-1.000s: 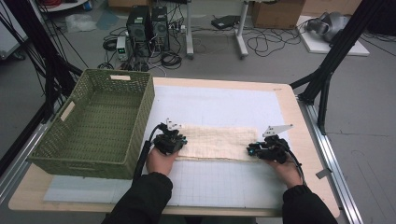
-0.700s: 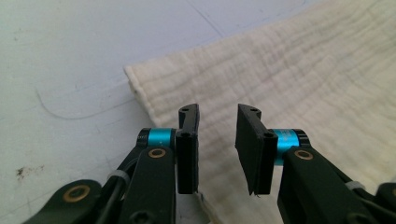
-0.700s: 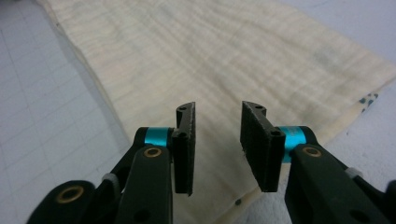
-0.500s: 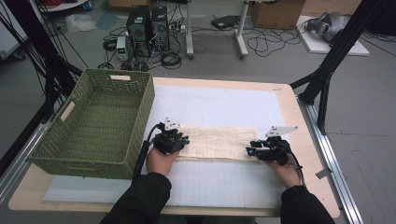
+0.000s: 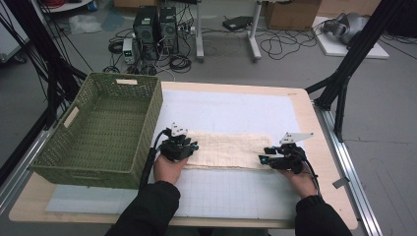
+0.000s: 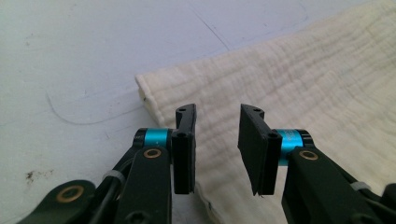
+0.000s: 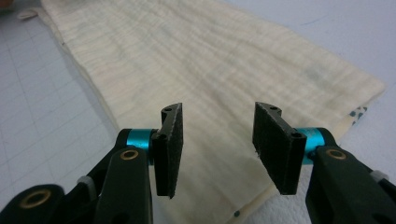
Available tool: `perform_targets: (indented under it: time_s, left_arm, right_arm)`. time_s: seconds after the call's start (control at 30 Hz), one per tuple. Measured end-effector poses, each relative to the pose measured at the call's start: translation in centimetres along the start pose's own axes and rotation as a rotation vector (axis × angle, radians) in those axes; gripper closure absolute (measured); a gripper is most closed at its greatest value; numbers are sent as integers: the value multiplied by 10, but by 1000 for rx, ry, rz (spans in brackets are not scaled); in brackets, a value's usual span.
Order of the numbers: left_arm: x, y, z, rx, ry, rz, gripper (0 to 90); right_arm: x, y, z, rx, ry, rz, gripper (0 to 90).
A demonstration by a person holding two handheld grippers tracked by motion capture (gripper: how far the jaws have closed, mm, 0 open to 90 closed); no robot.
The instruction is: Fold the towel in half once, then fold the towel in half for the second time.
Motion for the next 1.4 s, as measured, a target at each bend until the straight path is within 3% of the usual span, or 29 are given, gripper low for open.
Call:
perform_targets:
  time_s: [0.33,0.53,0.7,0.8,0.93,1.1,1.17,1.3,1.4]
  left_arm:
    - [-2,-13,11,-27,-21,-21,675]
    - [3,-33,15,-32,-37,-49,709]
    - [16,-36,14,-43,-19,-29,846]
    - [24,-34,11,-53,-5,-17,867]
    - [32,-33,4,-20,-3,6,865]
    - [43,-28,2,-39,-1,37,862]
    - [47,-20,5,-39,-23,98,863]
    - [47,-19,12,-37,-53,97,856]
    - [44,-18,18,-22,-70,107,854]
  right_arm:
    - [0,-5,-4,-1,3,-2,528]
    - [3,-28,-13,-3,25,-3,595]
    - [19,-47,-21,-1,10,2,806]
    - [33,-55,-23,12,-12,17,856]
    - [55,-66,-15,15,-36,26,864]
    - [75,-74,-6,20,-38,40,846]
    - [82,-75,-4,22,-37,46,846]
    - [95,-66,-6,11,-19,116,855]
    - [91,-64,-12,15,-1,118,864]
Point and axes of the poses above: each handheld gripper's, and its own axes: x roughly forward along the jaws, y roughly out of its underside, z roughly to its left, the point moved 9 cm from there along x, roughly forward along the jaws
